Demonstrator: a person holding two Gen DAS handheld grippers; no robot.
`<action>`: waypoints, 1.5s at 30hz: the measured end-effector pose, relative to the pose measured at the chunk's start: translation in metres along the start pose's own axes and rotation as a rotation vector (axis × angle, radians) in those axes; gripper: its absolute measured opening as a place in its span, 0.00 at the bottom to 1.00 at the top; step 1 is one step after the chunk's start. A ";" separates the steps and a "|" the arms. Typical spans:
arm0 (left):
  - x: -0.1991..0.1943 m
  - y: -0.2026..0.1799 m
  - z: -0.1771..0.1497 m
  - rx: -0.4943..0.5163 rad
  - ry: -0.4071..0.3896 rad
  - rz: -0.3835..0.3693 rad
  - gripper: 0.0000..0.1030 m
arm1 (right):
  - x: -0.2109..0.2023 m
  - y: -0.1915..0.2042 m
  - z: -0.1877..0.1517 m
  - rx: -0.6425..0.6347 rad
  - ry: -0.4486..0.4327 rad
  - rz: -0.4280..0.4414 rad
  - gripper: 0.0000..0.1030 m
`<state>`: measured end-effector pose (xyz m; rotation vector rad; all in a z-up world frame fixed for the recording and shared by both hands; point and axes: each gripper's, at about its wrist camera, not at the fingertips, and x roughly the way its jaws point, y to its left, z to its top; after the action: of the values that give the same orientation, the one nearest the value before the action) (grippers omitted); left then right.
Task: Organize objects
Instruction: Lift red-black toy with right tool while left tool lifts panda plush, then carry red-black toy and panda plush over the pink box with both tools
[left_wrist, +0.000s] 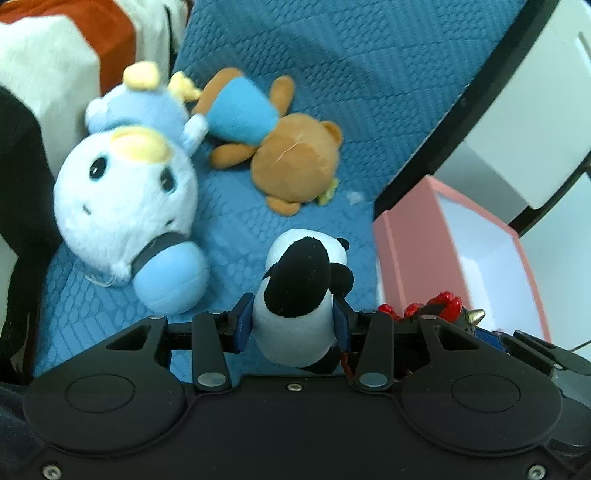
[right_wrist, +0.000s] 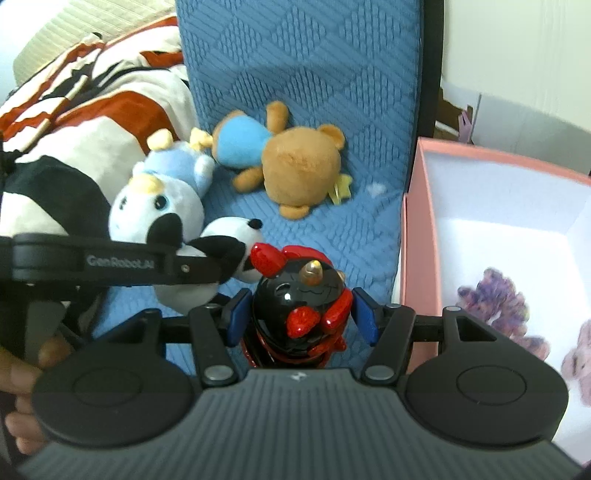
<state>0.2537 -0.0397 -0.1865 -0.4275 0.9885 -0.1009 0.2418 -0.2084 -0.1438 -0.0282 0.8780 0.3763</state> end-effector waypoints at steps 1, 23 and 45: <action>-0.003 -0.004 0.001 0.003 -0.006 -0.002 0.40 | -0.006 -0.002 0.003 -0.005 -0.006 0.002 0.59; -0.066 -0.145 0.017 0.064 -0.089 -0.098 0.40 | -0.128 -0.090 0.050 0.018 -0.187 -0.055 0.59; 0.043 -0.218 -0.049 0.111 0.076 -0.056 0.40 | -0.072 -0.197 -0.027 0.169 -0.020 -0.141 0.59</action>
<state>0.2610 -0.2656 -0.1574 -0.3516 1.0403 -0.2227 0.2461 -0.4192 -0.1320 0.0692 0.8803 0.1691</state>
